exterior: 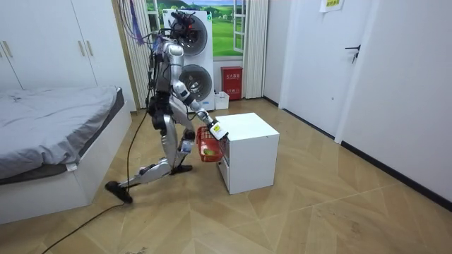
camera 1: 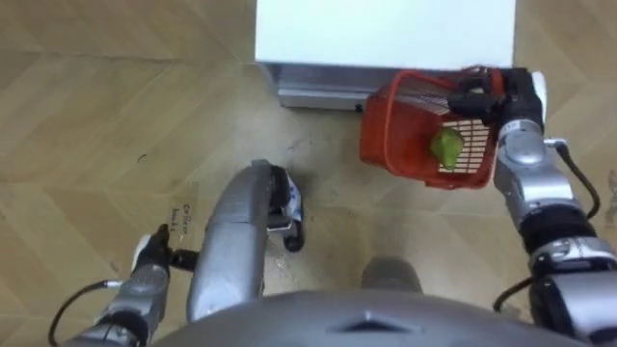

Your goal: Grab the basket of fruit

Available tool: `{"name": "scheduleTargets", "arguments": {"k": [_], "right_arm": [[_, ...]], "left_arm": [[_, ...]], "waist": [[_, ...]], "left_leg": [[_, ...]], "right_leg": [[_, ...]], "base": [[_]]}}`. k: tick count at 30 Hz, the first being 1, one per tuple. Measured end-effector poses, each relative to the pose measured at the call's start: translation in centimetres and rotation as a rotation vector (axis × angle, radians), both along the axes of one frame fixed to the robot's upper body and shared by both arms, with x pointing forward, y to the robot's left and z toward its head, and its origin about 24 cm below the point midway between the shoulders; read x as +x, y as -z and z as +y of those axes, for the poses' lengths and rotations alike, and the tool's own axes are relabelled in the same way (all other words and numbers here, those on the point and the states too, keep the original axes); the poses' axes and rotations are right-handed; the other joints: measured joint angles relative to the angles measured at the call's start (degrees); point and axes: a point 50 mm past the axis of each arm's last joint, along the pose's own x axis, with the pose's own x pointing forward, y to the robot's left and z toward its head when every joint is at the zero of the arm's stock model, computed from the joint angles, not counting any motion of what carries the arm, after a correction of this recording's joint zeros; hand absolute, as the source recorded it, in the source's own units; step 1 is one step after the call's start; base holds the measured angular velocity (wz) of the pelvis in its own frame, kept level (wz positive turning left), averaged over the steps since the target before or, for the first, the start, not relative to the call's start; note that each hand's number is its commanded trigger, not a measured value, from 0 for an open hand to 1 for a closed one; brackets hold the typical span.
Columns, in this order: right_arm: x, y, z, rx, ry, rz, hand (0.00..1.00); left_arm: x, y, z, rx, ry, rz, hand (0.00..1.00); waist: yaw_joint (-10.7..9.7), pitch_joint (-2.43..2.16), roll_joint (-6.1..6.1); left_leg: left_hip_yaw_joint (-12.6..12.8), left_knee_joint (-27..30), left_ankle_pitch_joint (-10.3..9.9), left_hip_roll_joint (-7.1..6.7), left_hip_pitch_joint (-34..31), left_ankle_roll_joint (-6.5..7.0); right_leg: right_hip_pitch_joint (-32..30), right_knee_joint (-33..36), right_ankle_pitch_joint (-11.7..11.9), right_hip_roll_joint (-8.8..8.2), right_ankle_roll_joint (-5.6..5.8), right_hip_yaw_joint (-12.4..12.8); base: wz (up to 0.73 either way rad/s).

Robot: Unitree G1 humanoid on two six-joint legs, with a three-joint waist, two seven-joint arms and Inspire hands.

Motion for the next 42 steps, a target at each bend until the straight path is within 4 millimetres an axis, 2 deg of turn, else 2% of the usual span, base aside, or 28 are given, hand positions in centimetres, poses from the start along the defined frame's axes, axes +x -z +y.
{"name": "scheduleTargets", "arguments": {"k": [1,2,3,4,5,6,7,8,9,10,11,14,15,19,20,25,26,31,36,37,42], "right_arm": [[0.0,-0.2,0.2,-0.009,-0.02,-0.011,1.0],[0.1,-0.6,0.5,-0.015,-0.037,-0.044,1.0],[0.0,-0.8,0.7,-0.018,-0.044,-0.063,1.0],[0.1,-1.3,1.0,-0.025,-0.057,-0.092,1.0],[0.1,-1.5,0.9,-0.042,-0.061,-0.106,1.0],[-0.2,-1.3,0.8,-0.049,-0.054,-0.097,1.0],[-0.9,-0.8,0.7,-0.049,-0.042,-0.074,1.0],[-1.3,-0.5,0.6,-0.05,-0.038,-0.063,1.0],[-1.3,-0.5,0.4,-0.054,-0.038,-0.061,1.0],[-1.3,-0.7,0.2,-0.063,-0.041,-0.064,1.0],[-1.9,-0.3,0.6,-0.055,-0.057,-0.043,1.0],[-3.5,-0.1,0.5,-0.079,-0.086,-0.027,1.0],[-3.4,-0.7,0.4,-0.072,-0.079,-0.065,1.0],[-1.3,-4.2,1.5,-0.036,-0.118,-0.263,1.0],[-0.9,-4.7,1.6,-0.032,-0.13,-0.293,1.0],[-0.7,-5.1,1.8,-0.009,-0.162,-0.313,1.0],[-0.7,-5.2,1.8,-0.006,-0.168,-0.311,1.0],[-0.7,-4.9,2.6,0.025,-0.191,-0.306,1.0],[-0.6,-4.9,3.3,0.062,-0.22,-0.302,1.0],[-0.5,-5.2,3.5,0.066,-0.228,-0.315,1.0],[-0.2,-6.0,3.9,0.089,-0.245,-0.35,1.0]], "left_arm": [[-0.4,0.1,0.0,-0.001,-0.022,0.004,0.0],[-0.7,0.1,0.4,0.006,-0.036,0.005,0.0],[-0.8,0.1,0.5,0.01,-0.044,0.003,0.0],[-0.9,-0.1,1.0,0.021,-0.066,-0.007,0.0],[-0.7,-0.3,1.6,0.029,-0.095,-0.031,0.0],[-0.6,-0.3,1.5,0.026,-0.103,-0.039,0.0],[-0.5,-0.4,1.4,0.019,-0.104,-0.061,0.0],[-0.4,-0.5,1.2,0.009,-0.1,-0.082,0.0],[-0.3,-0.6,1.1,0.004,-0.099,-0.092,0.0],[-0.6,-0.6,0.9,-0.002,-0.099,-0.097,0.0],[-1.5,-0.4,1.0,0.004,-0.105,-0.068,0.0],[-3.6,0.1,0.9,0.007,-0.108,0.006,0.0],[-4.3,0.2,0.8,0.006,-0.113,0.034,0.0],[-4.4,0.1,1.0,0.01,-0.125,0.024,0.0],[-4.4,0.1,0.8,0.005,-0.135,0.014,0.0],[-5.0,0.2,0.4,-0.01,-0.156,0.018,0.0],[-5.1,0.3,0.4,-0.01,-0.158,0.022,0.0],[-6.5,0.4,0.4,-0.003,-0.151,0.066,0.0],[-6.5,0.4,0.4,-0.014,-0.139,0.07,0.0],[-6.5,0.4,0.4,-0.02,-0.145,0.067,0.0],[-5.5,0.3,0.4,-0.04,-0.143,0.043,0.0]], "waist": [[0.44,0.5,1.72],[-0.16,0.74,2.46],[-0.77,0.81,2.6],[-2.2,0.83,2.68],[-3.21,1.23,2.72],[-3.46,1.12,3.41],[-3.44,1.29,2.76],[-3.37,1.27,2.61],[-3.23,1.27,2.56],[-2.64,1.15,2.67],[-1.94,0.72,1.28],[-1.22,0.44,-0.11],[-1.25,0.28,-0.31],[-1.04,-0.07,0.02],[-0.34,-0.32,0.13],[1.5,-0.49,0.22],[1.68,-0.69,0.38],[1.66,-0.68,0.47],[1.84,-0.63,0.13],[1.82,-0.58,0.05],[1.61,-0.21,-0.23]], "left_leg": [[-4.13,-5.6,2.11,-0.11,5.83,-1.65],[-6.77,-11.43,5.05,-0.29,10.76,-2.53],[-7.86,-14.21,6.55,-0.36,13.05,-3.05],[-9.98,-17.36,8.77,-0.39,15.86,-4.05],[-10.26,-16.85,9.39,0.23,16.74,-4.67],[-9.5,-15.53,9.37,1.03,16.57,-4.83],[-8.6,-16.19,8.83,1.46,15.97,-5.68],[-7.99,-21.37,9.47,0.81,14.47,-5.27],[-7.79,-24.36,11.09,0.54,13.33,-4.63],[-6.45,-30.35,18.77,0.73,11.2,-3.87],[-5.09,-31.62,23.39,0.68,11.8,-2.36],[-5.91,-34.9,23.54,-0.56,17.3,-2.13],[-5.88,-35.44,23.5,-1.09,18.92,-2.17],[-5.6,-37.02,23.49,-1.01,22.27,-2.21],[-5.59,-37.35,23.26,-0.76,23.26,-2.55],[-6.74,-37.33,23.09,-0.32,25.07,-3.04],[-6.73,-37.34,23.18,-0.36,25.17,-3.06],[-6.85,-38.19,23.44,-0.73,26.49,-2.87],[-6.44,-38.94,23.56,-1.88,27.28,-2.63],[-6.26,-39.03,23.5,-2.08,27.37,-2.24],[-5.3,-37.19,21.48,-2.63,27.16,-1.27]], "right_leg": [[-2.37,-4.91,-1.78,2.08,-0.22,-1.43],[-3.38,-13.45,-2.28,2.93,-0.53,-3.76],[-3.57,-18.88,-2.21,3.1,-0.64,-5.02],[-2.95,-31.72,-1.11,3.47,-1.07,-6.9],[-1.08,-40.15,4.21,4.61,-2.63,-7.98],[0.49,-40.84,5.11,5.04,-2.95,-8.91],[3.19,-43.08,5.35,5.88,-3.21,-9.08],[4.84,-44.94,5.4,6.29,-3.32,-9.03],[5.3,-45.66,5.39,6.45,-3.32,-9.17],[5.98,-46.56,5.29,7.26,-3.25,-10.05],[7.32,-47.39,4.7,6.79,-3.01,-11.22],[14.62,-55.35,6.58,6.88,-1.95,-13.81],[17.12,-57.73,6.83,6.79,-2.27,-14.16],[20.77,-59.67,7.09,7.1,-2.74,-15.44],[21.52,-59.66,7.07,7.34,-2.85,-15.72],[23.99,-60.34,7.32,7.99,-3.32,-17.38],[24.23,-60.54,7.37,7.98,-3.37,-17.77],[25.42,-60.55,7.37,7.83,-3.0,-17.48],[25.65,-60.38,6.97,7.06,-2.61,-17.17],[25.66,-60.36,6.88,6.78,-2.49,-17.04],[25.72,-57.96,6.33,5.35,-1.56,-16.9]], "base": [[-1.12],[-0.86],[-0.36],[-0.08],[0.1],[0.33],[0.5],[0.48],[0.31],[0.04],[0.0],[0.16],[0.0],[0.03],[0.07],[0.09],[0.04],[0.02],[0.01],[-0.03],[-0.04]]}}
